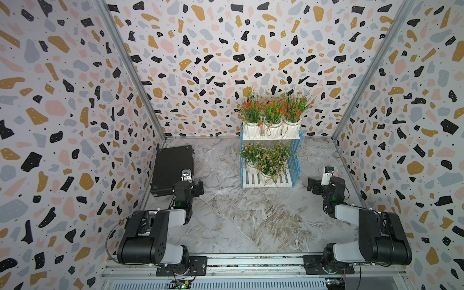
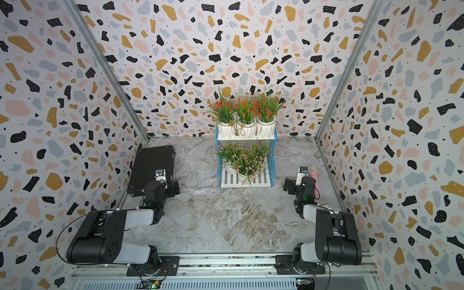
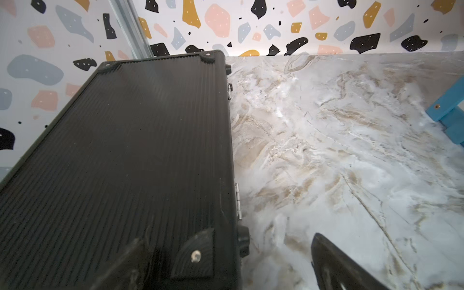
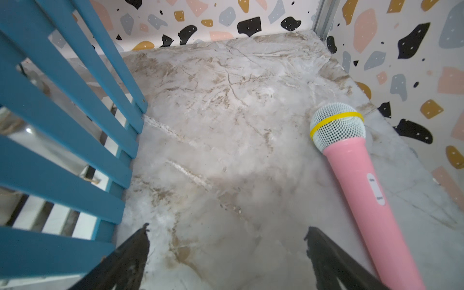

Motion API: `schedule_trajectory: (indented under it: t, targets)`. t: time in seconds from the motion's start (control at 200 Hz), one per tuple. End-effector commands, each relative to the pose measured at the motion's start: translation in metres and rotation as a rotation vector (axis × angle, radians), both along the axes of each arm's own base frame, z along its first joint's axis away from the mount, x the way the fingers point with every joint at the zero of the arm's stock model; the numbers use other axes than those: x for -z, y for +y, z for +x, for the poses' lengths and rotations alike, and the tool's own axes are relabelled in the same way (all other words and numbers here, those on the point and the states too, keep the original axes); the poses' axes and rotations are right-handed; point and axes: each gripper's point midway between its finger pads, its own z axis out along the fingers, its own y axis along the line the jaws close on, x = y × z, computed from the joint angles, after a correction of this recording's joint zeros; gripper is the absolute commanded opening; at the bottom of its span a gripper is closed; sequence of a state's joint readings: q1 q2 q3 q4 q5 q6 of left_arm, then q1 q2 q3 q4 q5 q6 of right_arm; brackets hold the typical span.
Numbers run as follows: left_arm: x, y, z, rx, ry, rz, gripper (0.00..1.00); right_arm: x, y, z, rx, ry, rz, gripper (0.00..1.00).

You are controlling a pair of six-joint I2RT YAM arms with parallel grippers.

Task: Place the baby's breath potted plants on the rack by color
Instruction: Reset both arms

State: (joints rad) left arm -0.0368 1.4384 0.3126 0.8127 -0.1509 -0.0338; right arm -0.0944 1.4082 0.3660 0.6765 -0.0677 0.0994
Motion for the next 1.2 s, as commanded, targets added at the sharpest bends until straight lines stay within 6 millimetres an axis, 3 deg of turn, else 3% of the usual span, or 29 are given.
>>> schedule_trajectory:
  t: [0.0, 0.335, 1.196]
  targets:
    - [-0.014, 0.0, 0.007, -0.005, -0.061, 0.018, 0.99, -0.013, 0.0, 0.009, -0.013, -0.107, -0.017, 1.0]
    - [-0.015, 0.001, 0.007, -0.008, -0.068, 0.023, 0.99, -0.003, 0.016, 0.011, -0.099, -0.098, -0.036, 1.0]
    - [-0.016, 0.001, 0.007, -0.01, -0.071, 0.021, 0.99, -0.003, 0.017, 0.013, -0.086, -0.095, -0.058, 1.0]
